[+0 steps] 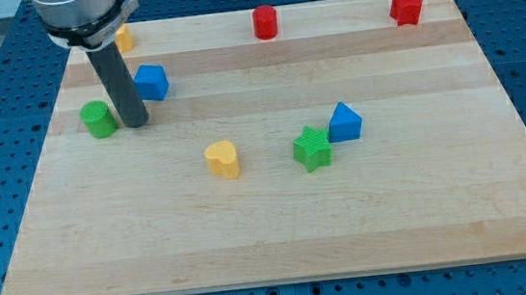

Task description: Move the blue cube diagonally to the yellow hexagon

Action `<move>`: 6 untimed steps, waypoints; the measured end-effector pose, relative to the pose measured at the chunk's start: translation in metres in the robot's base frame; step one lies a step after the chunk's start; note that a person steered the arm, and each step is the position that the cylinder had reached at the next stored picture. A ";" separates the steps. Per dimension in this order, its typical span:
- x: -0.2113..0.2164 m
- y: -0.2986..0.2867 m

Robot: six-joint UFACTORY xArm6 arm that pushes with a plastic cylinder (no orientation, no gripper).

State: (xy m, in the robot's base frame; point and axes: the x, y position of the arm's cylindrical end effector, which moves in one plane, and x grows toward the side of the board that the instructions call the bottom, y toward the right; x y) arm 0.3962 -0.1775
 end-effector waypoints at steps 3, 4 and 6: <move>-0.029 0.007; -0.039 0.007; -0.055 -0.003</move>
